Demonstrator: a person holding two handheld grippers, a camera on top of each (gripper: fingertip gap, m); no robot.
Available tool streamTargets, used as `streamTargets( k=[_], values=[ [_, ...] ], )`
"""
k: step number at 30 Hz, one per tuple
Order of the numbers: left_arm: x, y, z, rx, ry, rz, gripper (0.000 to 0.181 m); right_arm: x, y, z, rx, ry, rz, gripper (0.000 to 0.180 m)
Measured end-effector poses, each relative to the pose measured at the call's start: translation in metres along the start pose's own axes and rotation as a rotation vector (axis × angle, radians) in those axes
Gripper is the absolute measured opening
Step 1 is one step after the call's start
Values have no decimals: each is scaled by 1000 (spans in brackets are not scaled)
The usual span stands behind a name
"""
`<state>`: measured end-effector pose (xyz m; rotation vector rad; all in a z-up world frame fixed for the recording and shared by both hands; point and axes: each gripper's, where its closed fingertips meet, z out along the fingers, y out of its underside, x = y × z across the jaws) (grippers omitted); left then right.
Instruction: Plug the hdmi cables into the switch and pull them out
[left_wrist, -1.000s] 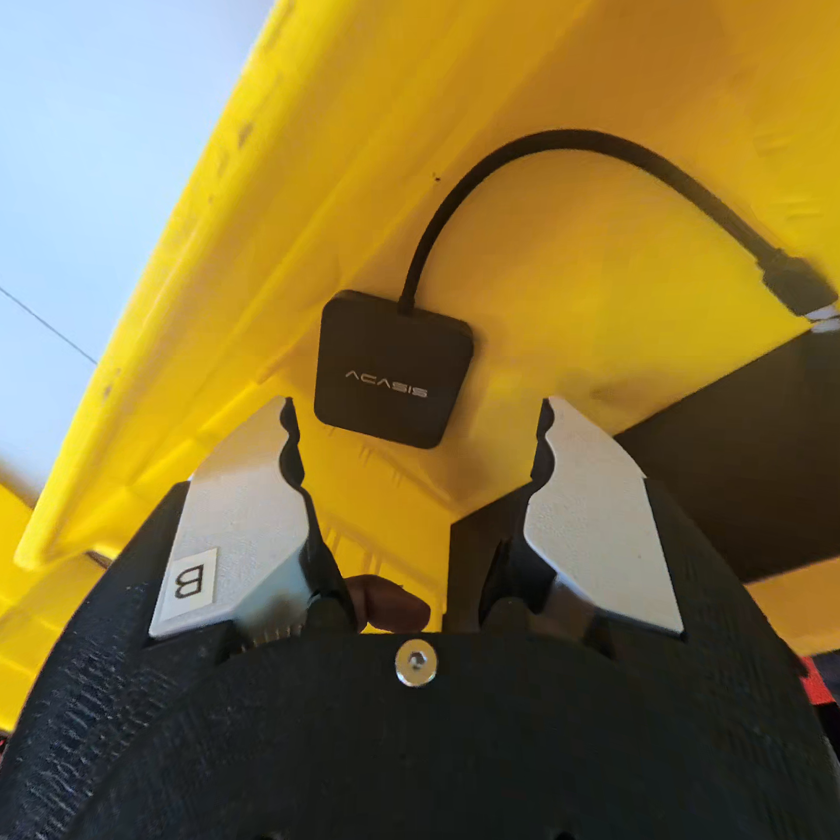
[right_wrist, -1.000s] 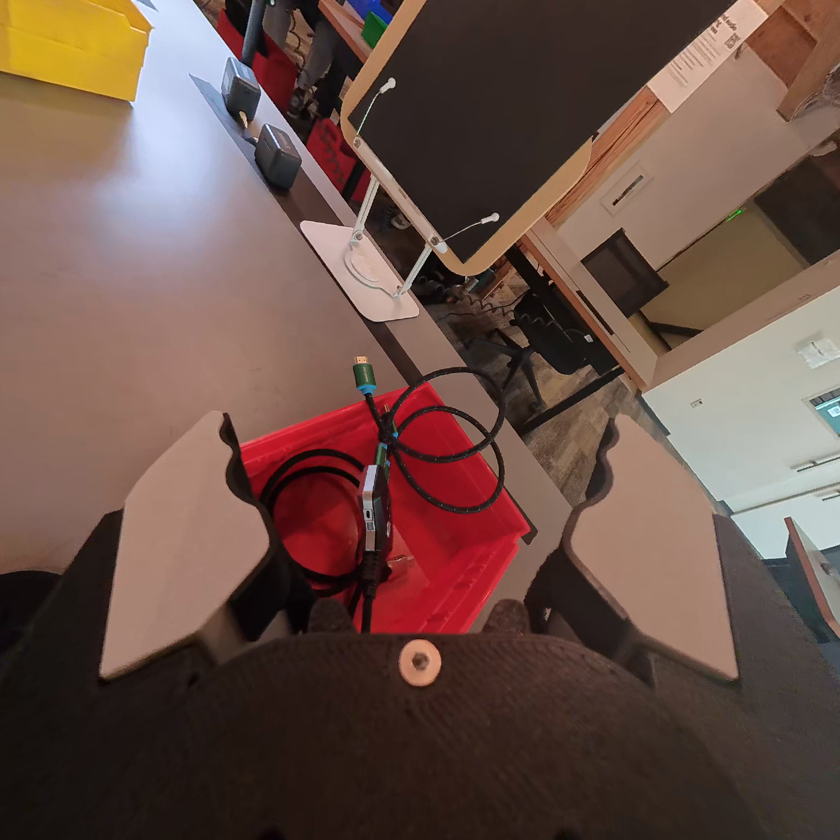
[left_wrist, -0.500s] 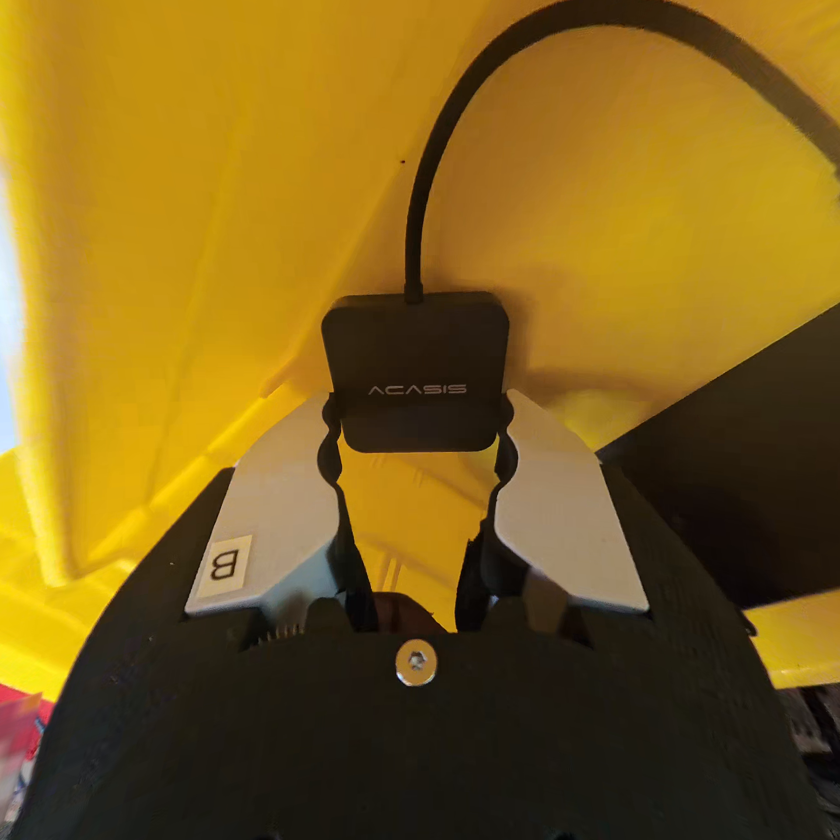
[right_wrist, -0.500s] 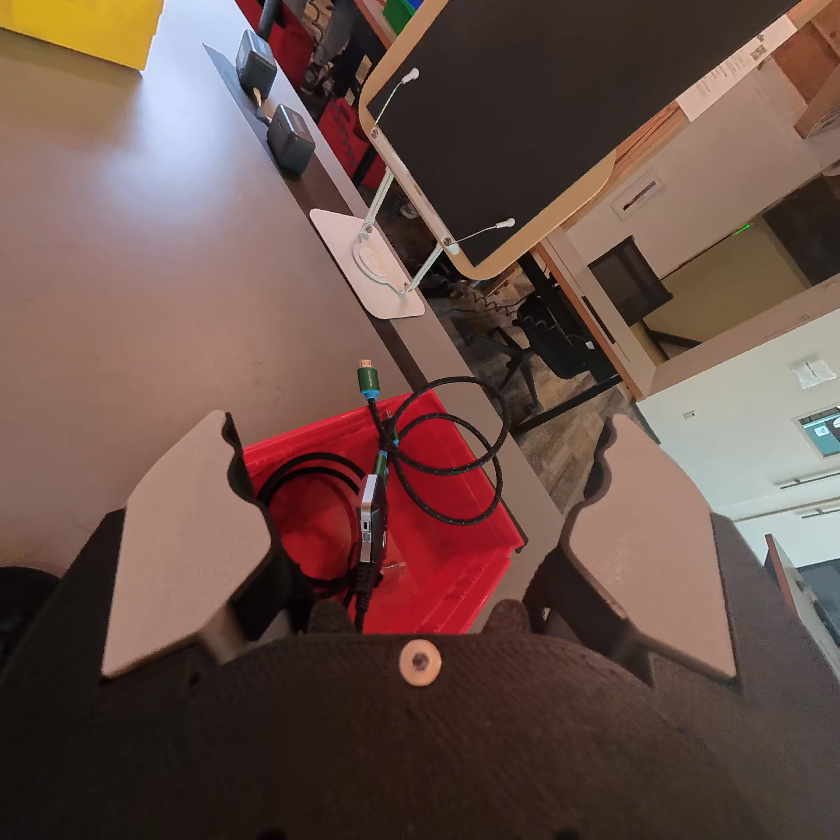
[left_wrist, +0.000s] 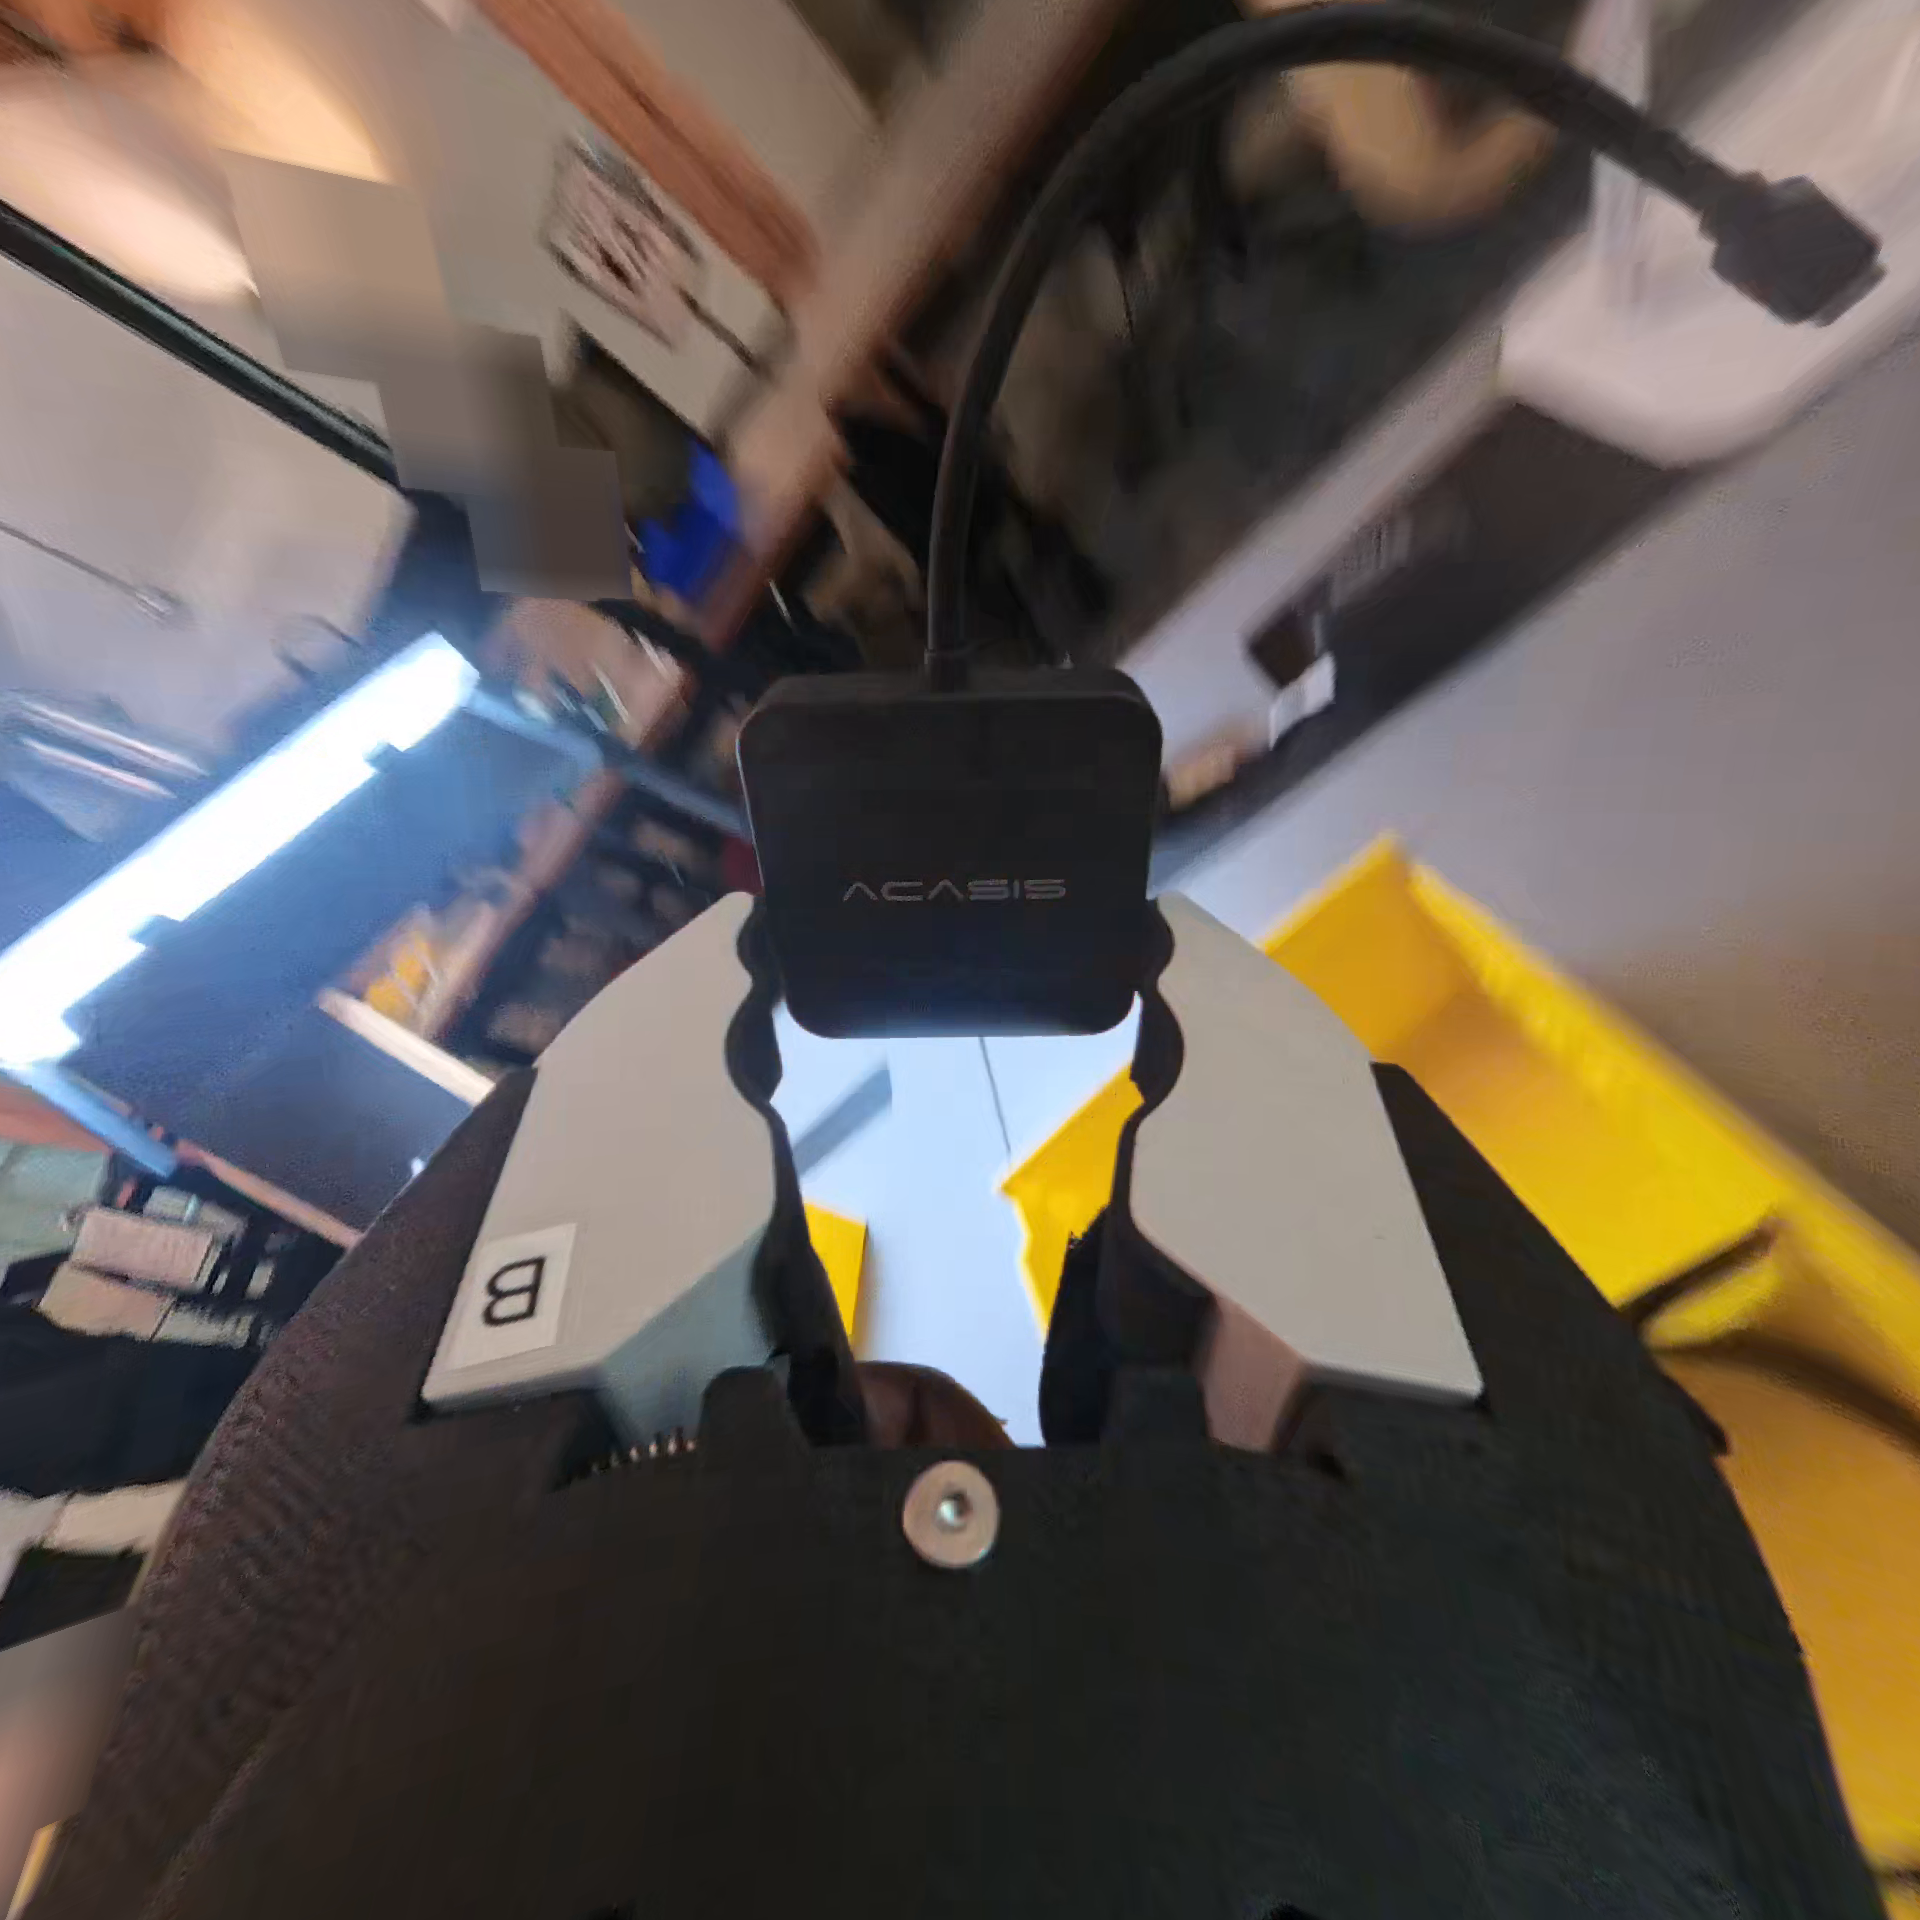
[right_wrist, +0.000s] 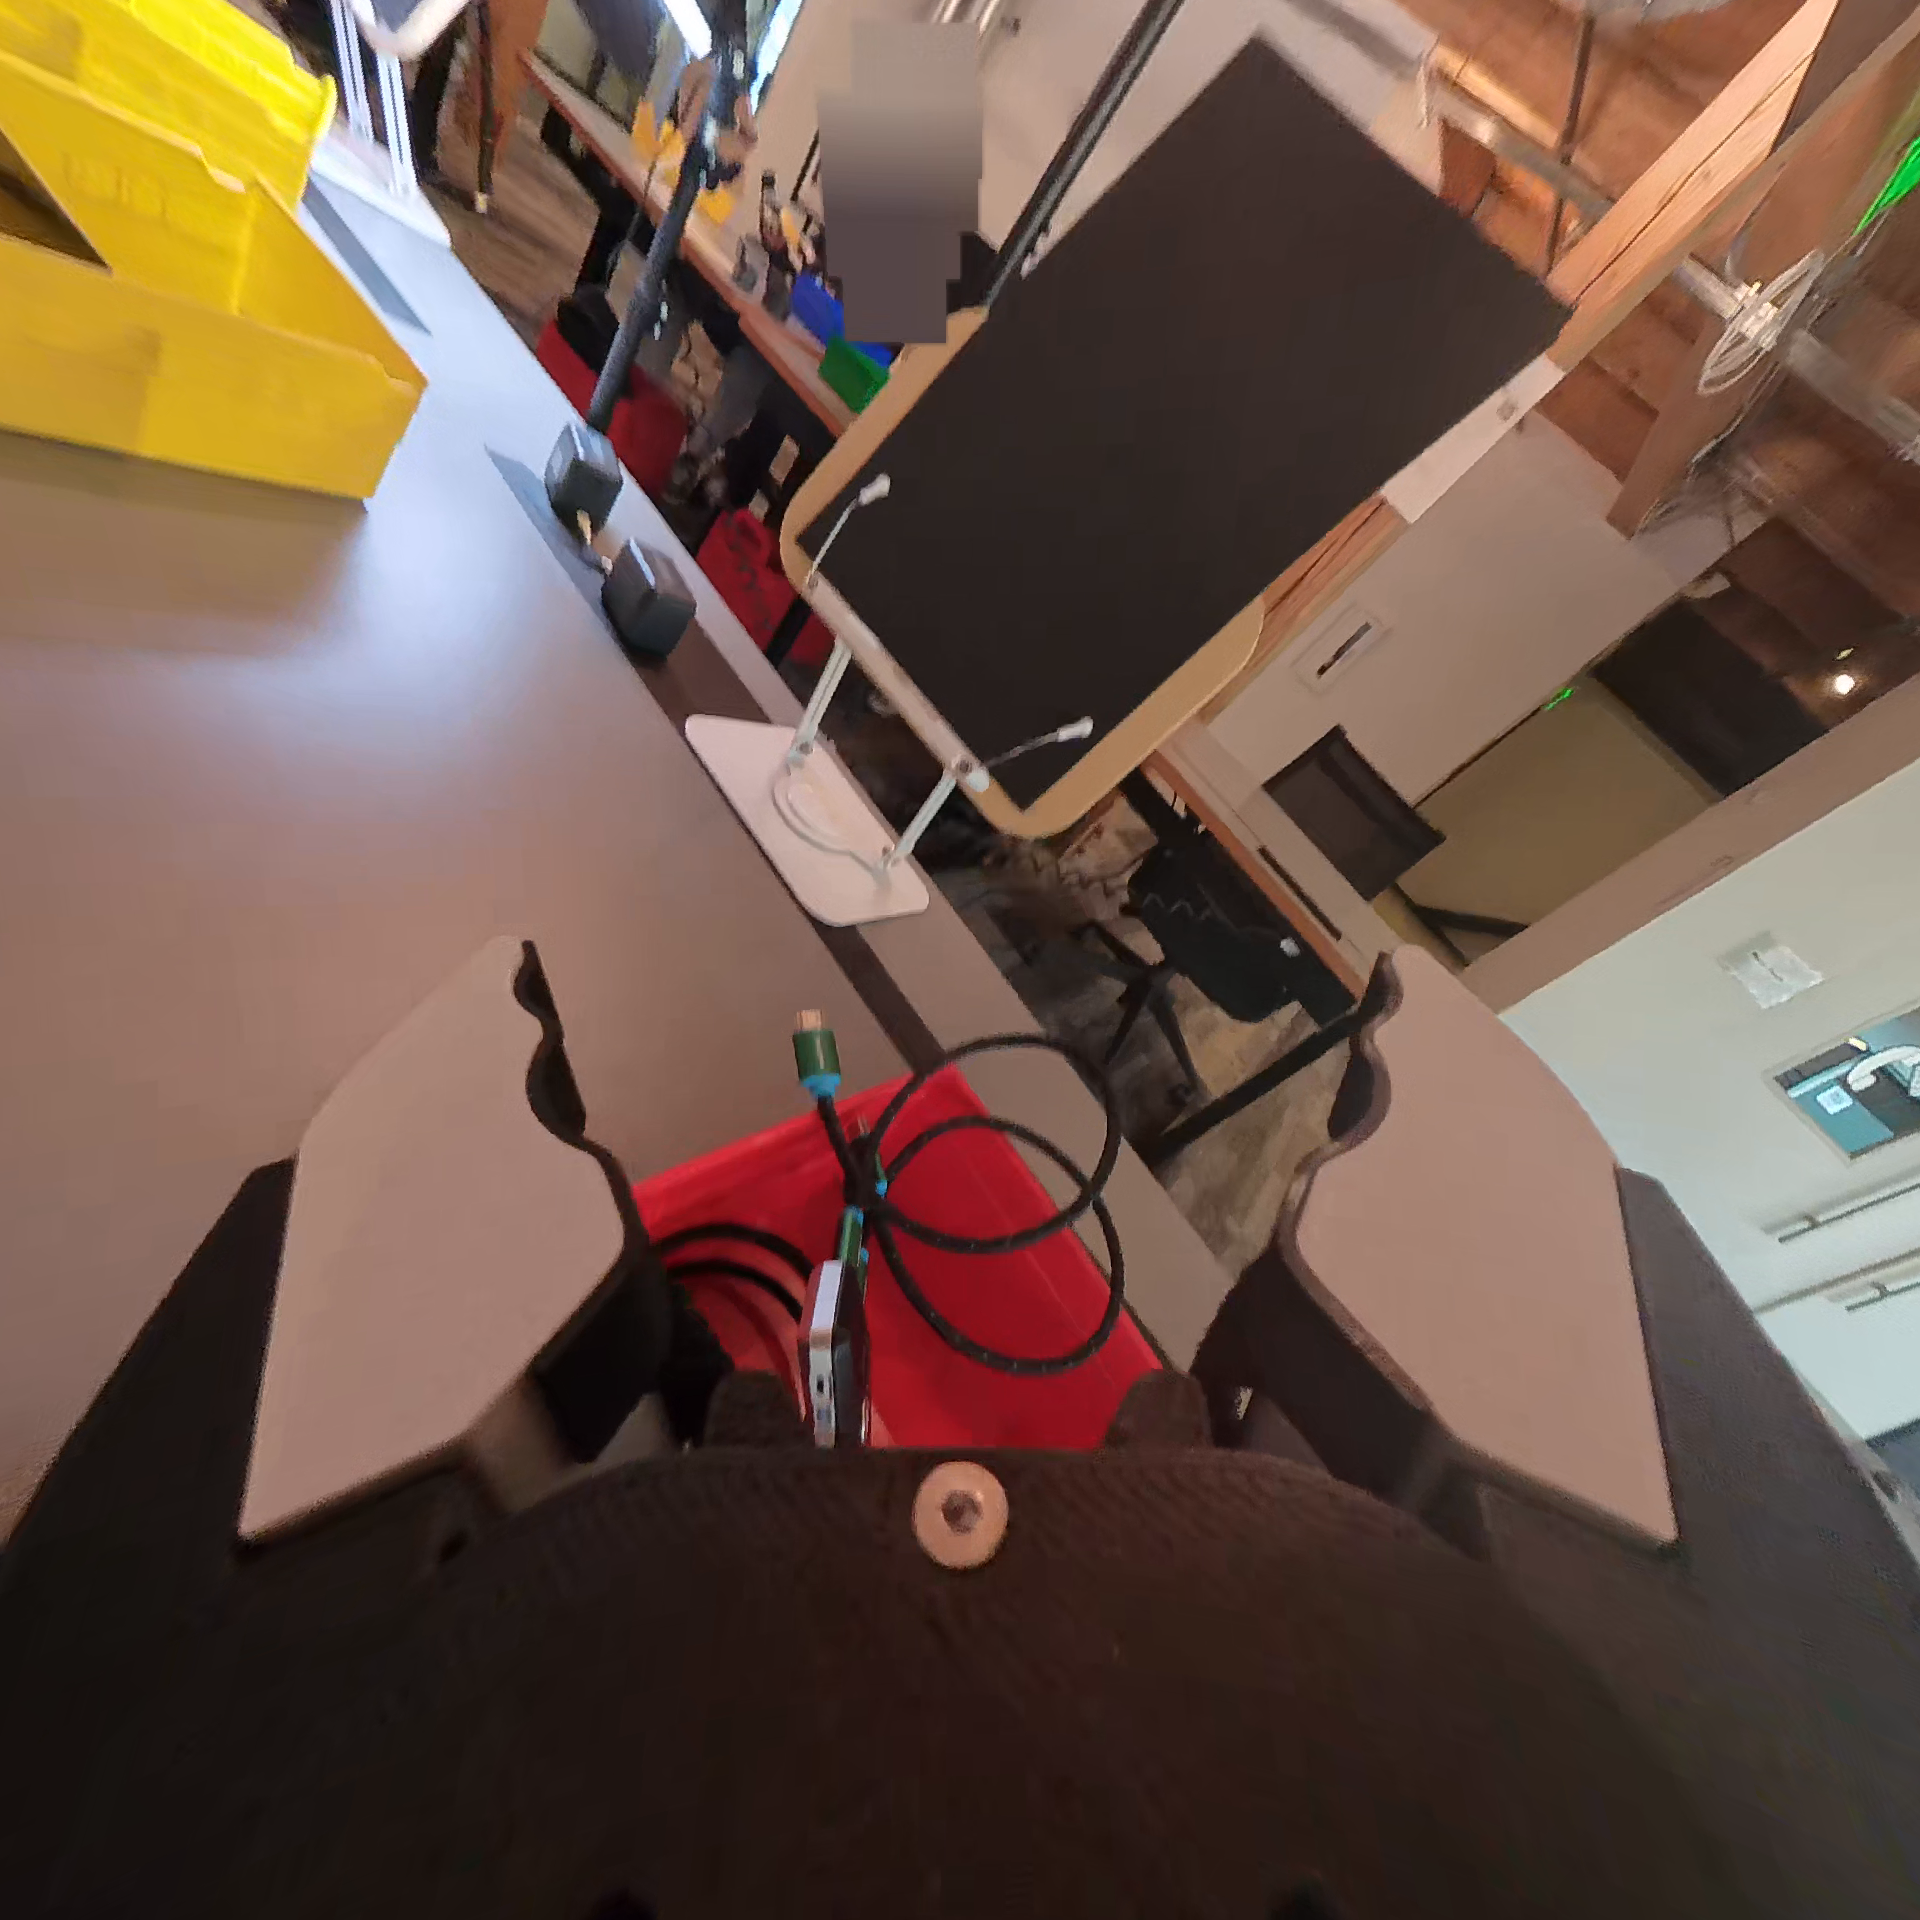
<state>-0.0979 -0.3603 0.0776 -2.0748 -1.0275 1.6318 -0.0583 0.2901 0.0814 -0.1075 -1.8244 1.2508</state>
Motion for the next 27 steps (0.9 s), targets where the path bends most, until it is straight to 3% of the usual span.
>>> streamTargets(
  k=[6, 11, 16, 21, 27],
  values=[
    [29, -109, -89, 561, -319, -72, 66, 6, -66, 13, 286, 43, 44, 141],
    [70, -173, -131, 749, -634, 70, 66, -15, -132, 33, 564, -41, 153, 141],
    [146, -226, -147, 875, -662, 282, 66, -78, -165, 85, 551, -227, 183, 139],
    [223, -245, -145, 883, -723, 619, 66, -154, -169, 124, 401, -442, 178, 108],
    [267, -253, -141, 927, -698, 741, 66, -157, -153, 149, 290, -317, 94, 53]
  ],
)
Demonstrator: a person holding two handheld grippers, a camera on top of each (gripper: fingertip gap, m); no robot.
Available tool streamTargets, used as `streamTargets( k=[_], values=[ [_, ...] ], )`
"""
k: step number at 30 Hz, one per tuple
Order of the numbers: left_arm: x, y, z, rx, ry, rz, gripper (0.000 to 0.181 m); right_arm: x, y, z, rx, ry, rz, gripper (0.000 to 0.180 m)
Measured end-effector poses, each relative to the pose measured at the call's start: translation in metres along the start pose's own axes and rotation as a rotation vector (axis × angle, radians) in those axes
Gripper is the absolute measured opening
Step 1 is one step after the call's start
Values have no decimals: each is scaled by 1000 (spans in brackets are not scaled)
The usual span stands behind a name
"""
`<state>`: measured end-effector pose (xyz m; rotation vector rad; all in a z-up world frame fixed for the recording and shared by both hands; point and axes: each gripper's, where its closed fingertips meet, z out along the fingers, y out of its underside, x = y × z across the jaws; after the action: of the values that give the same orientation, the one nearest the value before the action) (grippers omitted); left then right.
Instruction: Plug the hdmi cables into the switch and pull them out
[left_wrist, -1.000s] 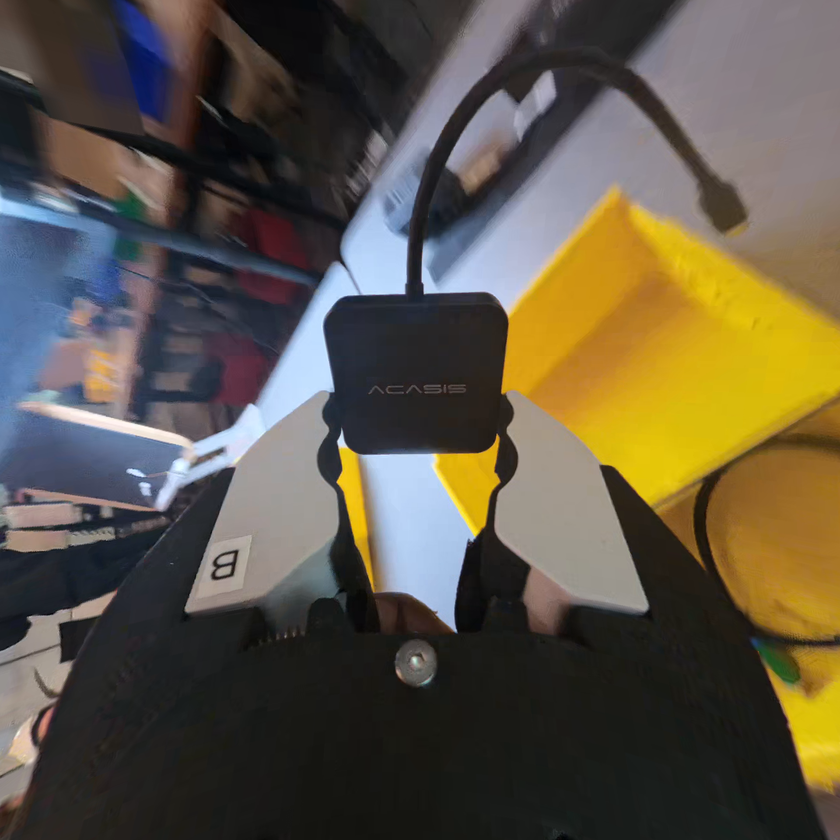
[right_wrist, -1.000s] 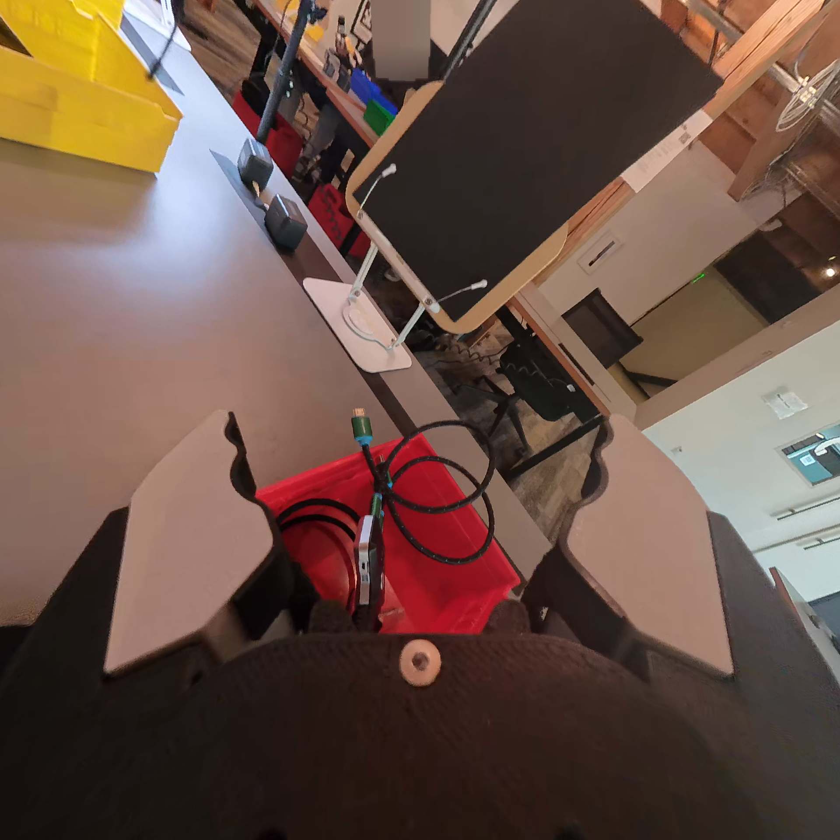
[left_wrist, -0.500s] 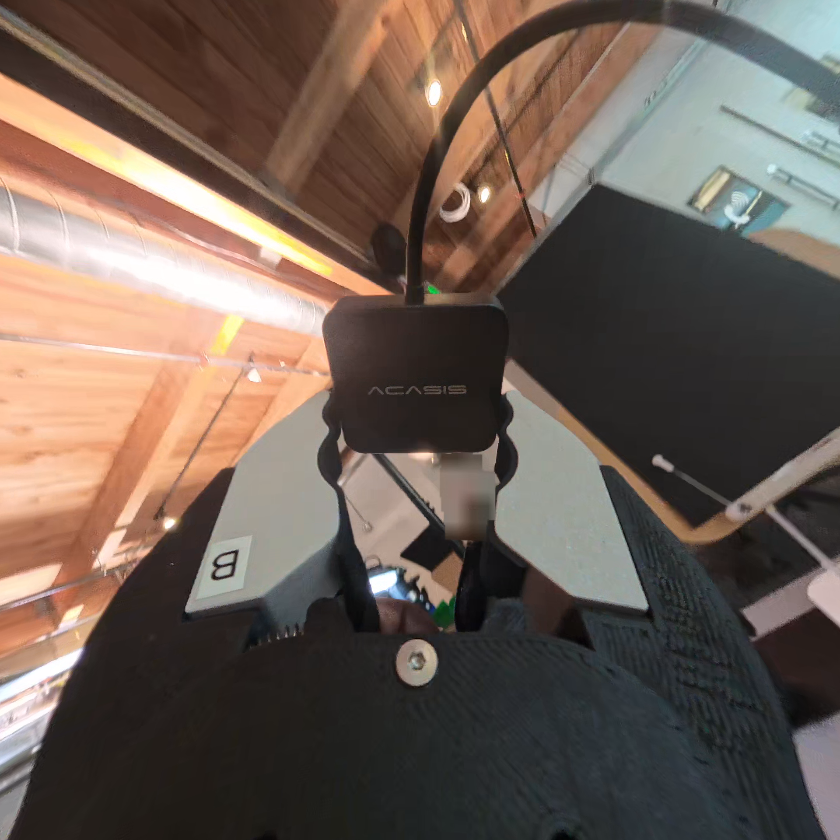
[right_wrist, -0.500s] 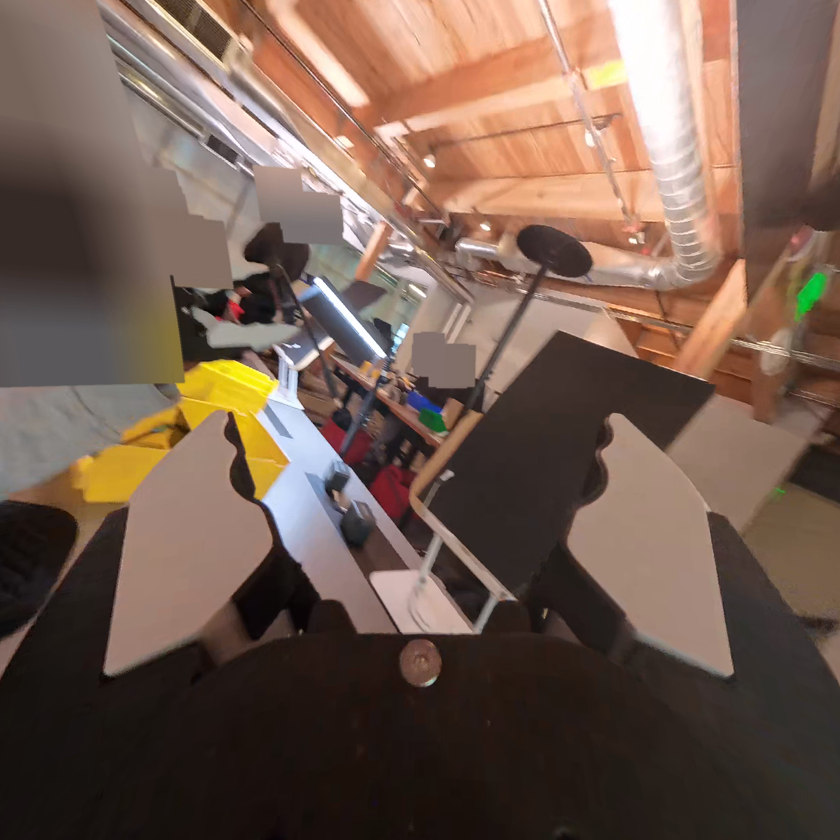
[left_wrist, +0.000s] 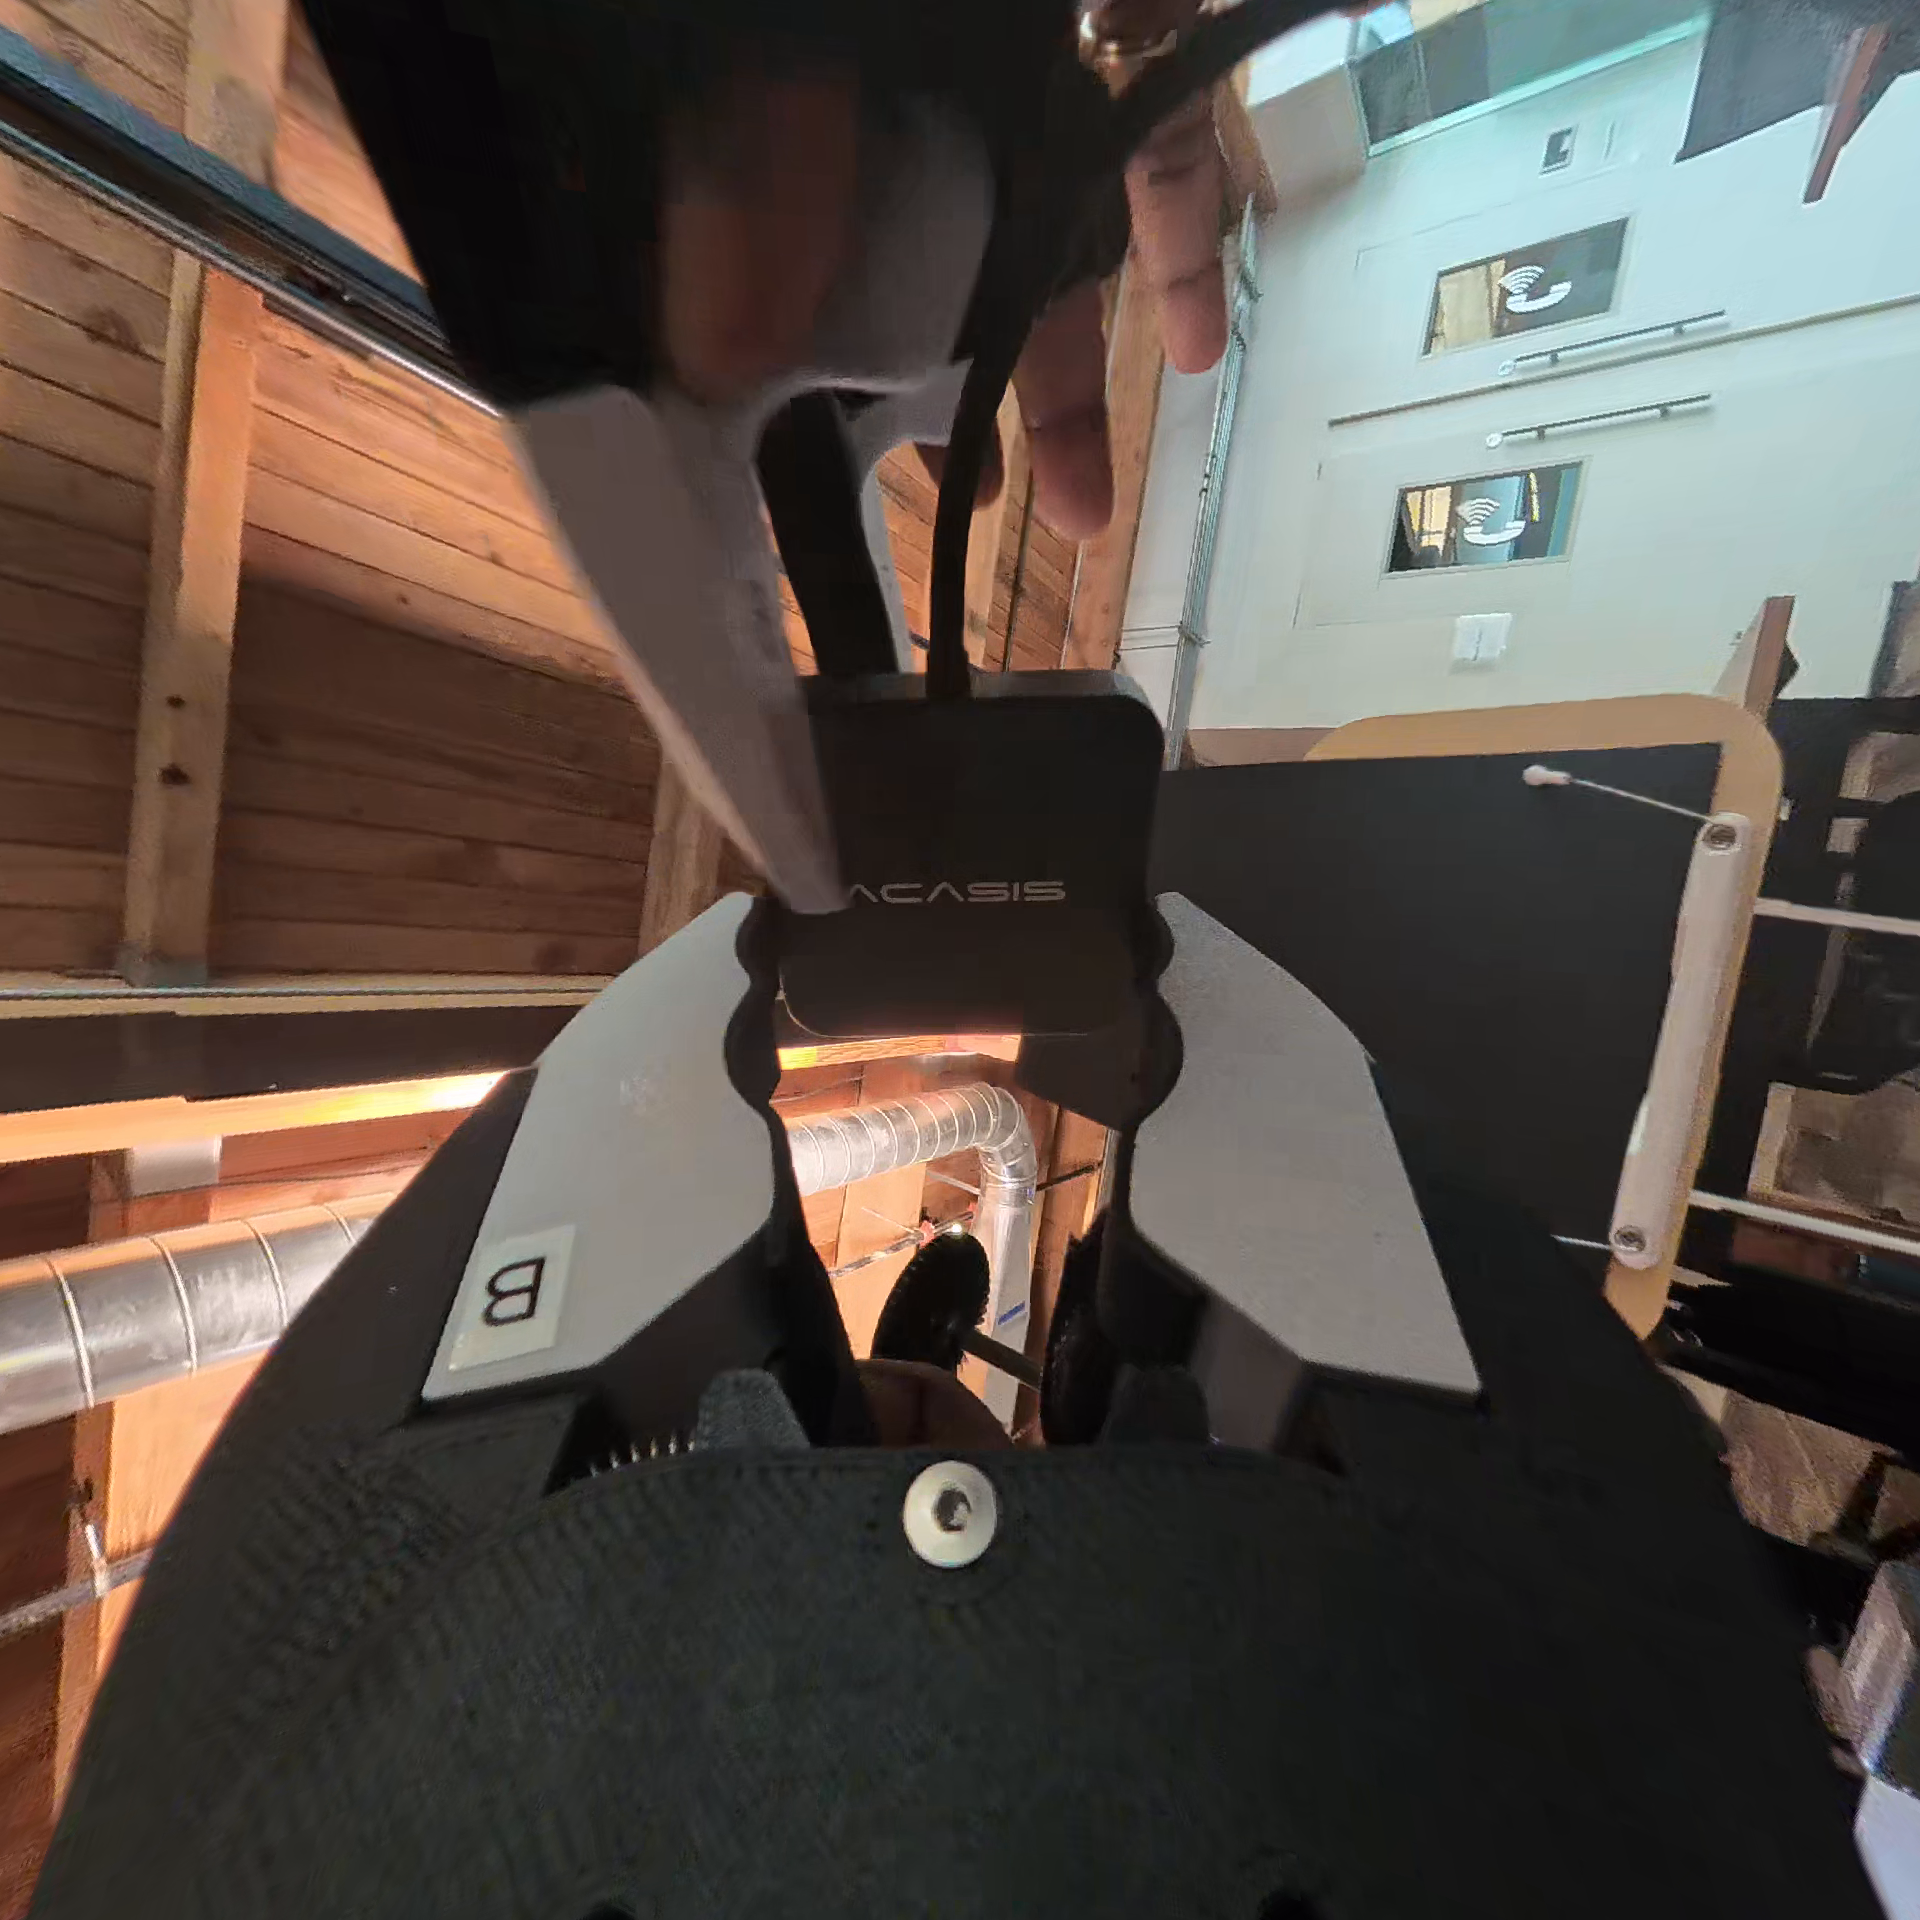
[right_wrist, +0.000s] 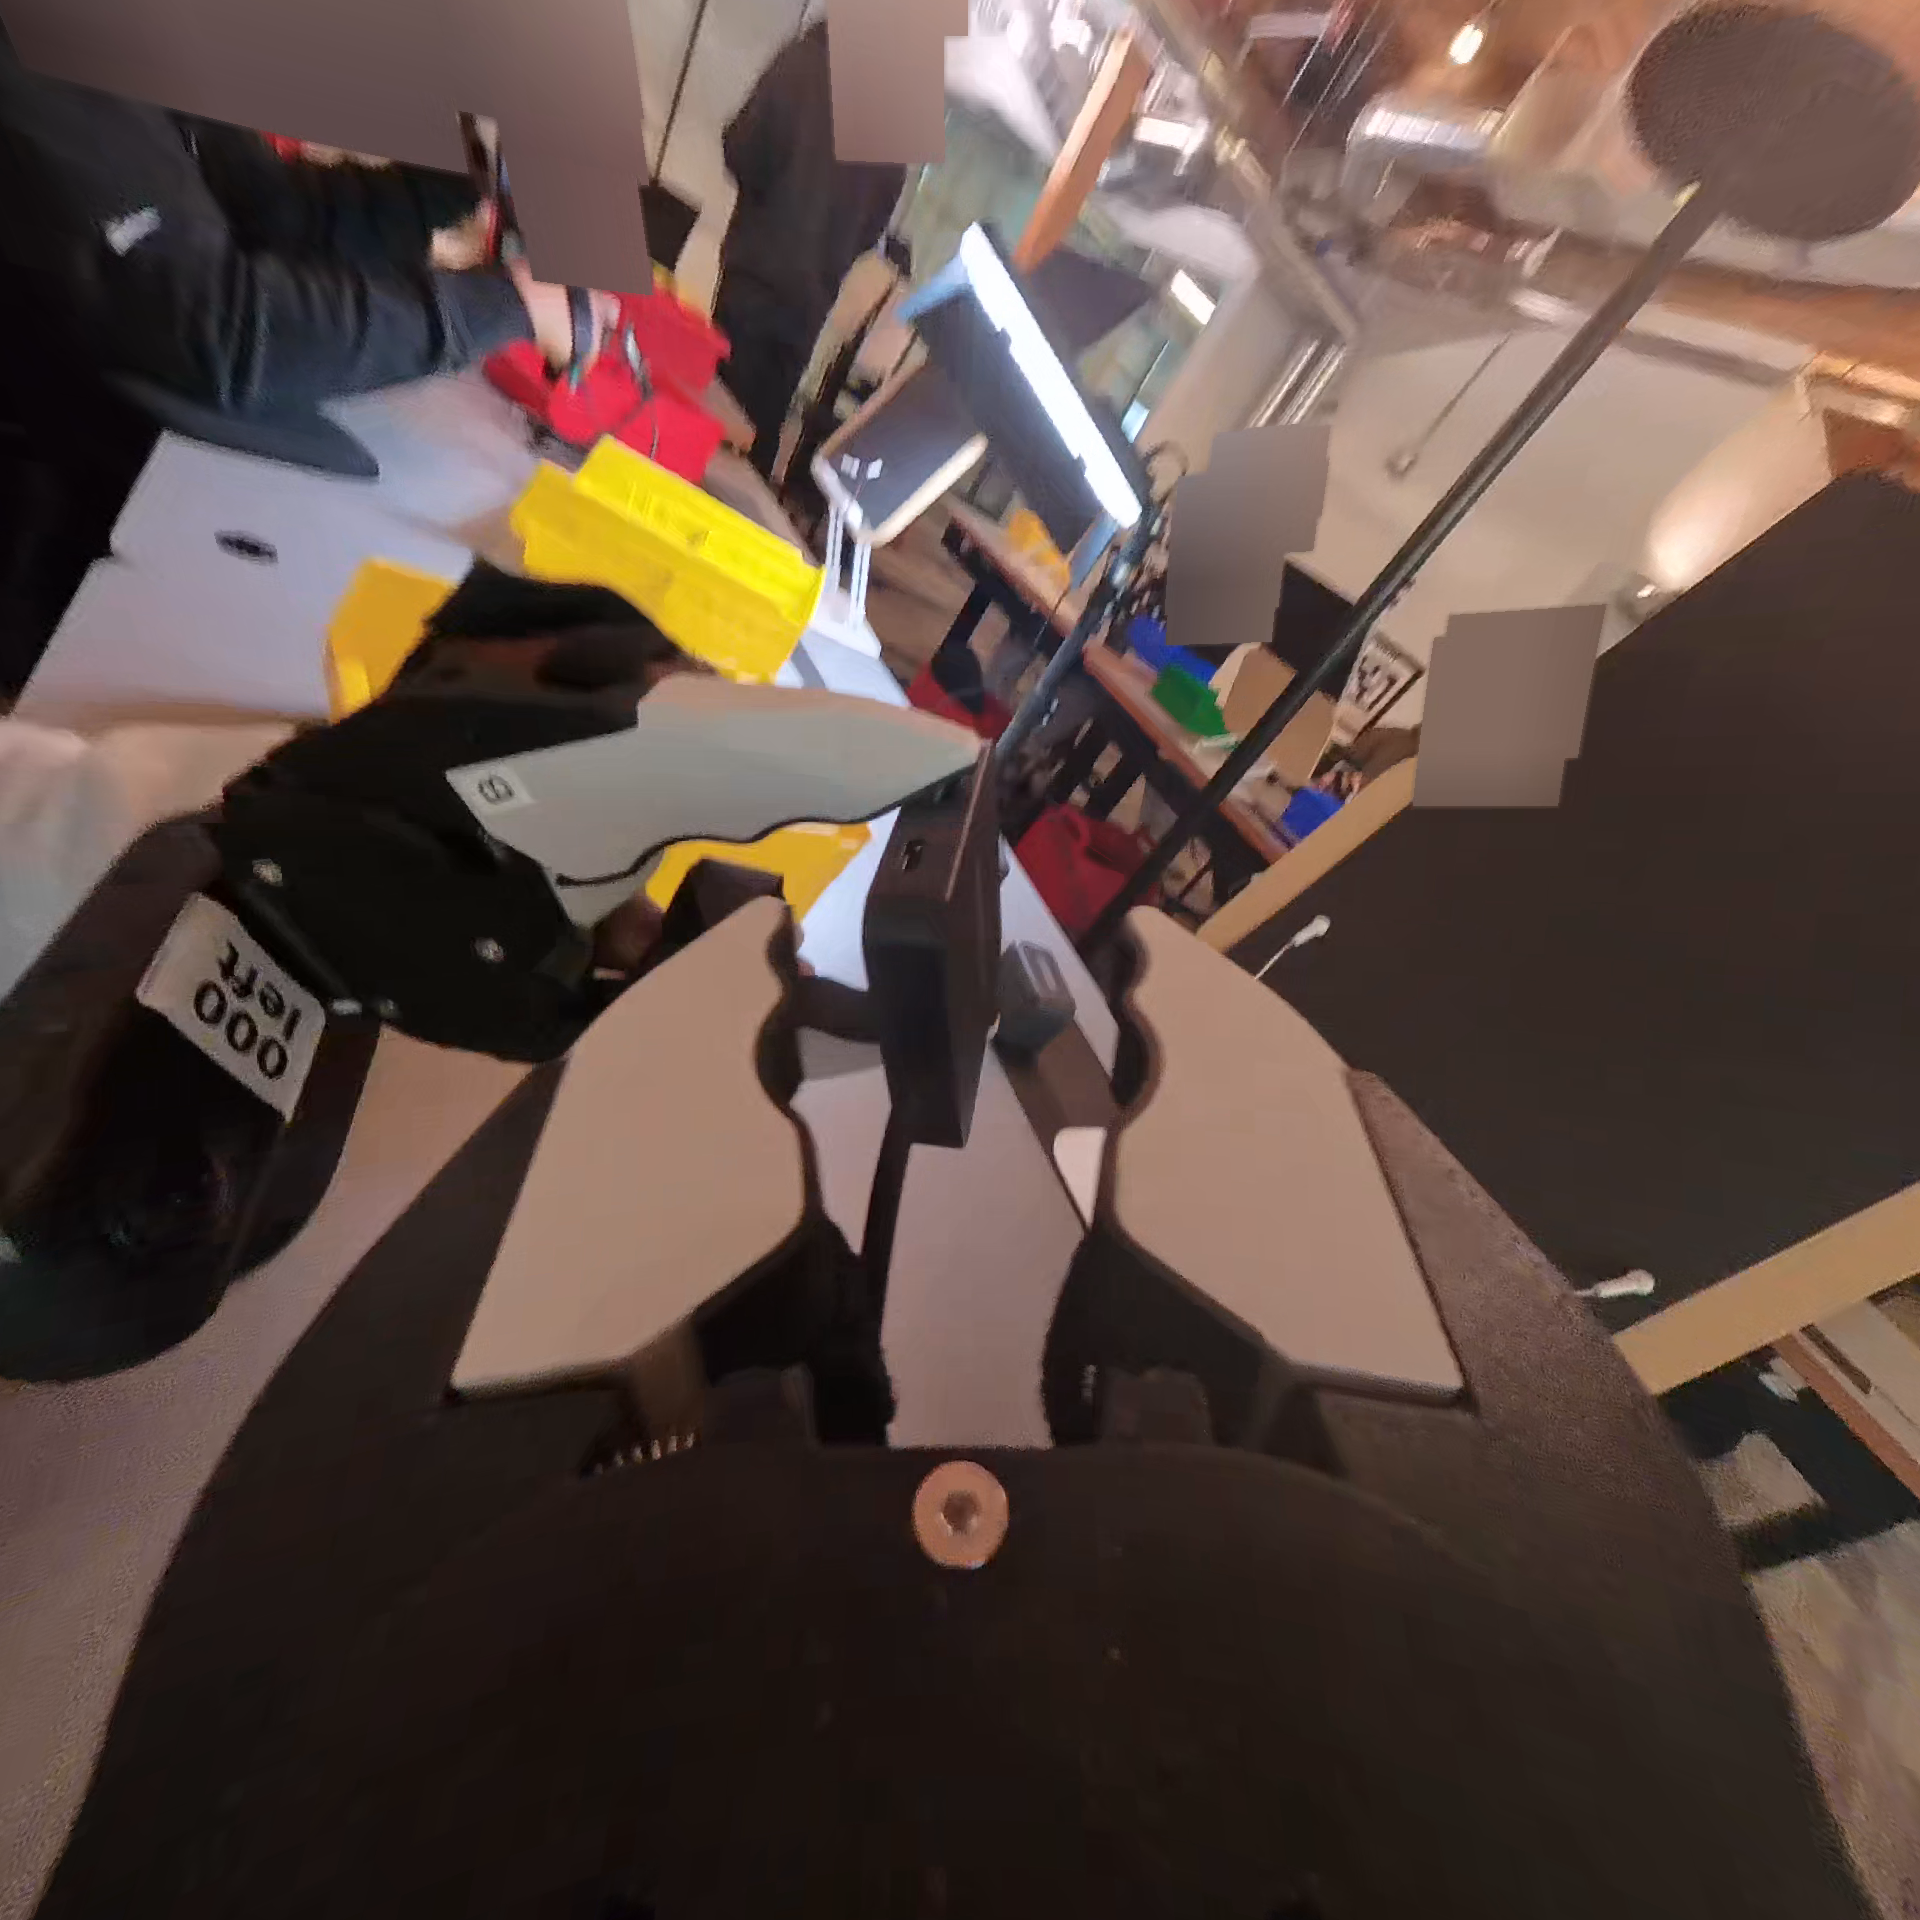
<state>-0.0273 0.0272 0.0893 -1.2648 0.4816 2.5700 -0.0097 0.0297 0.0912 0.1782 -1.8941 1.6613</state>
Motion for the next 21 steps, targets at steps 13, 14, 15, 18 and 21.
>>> streamTargets(
  k=[13, 14, 15, 18, 21],
  values=[
    [-50, -19, -10, 415, 285, -1445, 78, 4, -44, -45, 453, -131, -15, 14],
    [-55, -21, -11, 478, 342, -1664, 77, -1, -53, -50, 556, -196, 52, 14],
    [-59, -24, -13, 548, 406, -1848, 73, -5, -59, -55, 654, -266, 128, 14],
    [-65, -36, -20, 684, 498, -2049, 54, -13, -65, -59, 857, -422, 309, 14],
    [-70, -49, -31, 745, 419, -1864, 18, -25, -57, -51, 915, -486, 322, 15]
  ],
)
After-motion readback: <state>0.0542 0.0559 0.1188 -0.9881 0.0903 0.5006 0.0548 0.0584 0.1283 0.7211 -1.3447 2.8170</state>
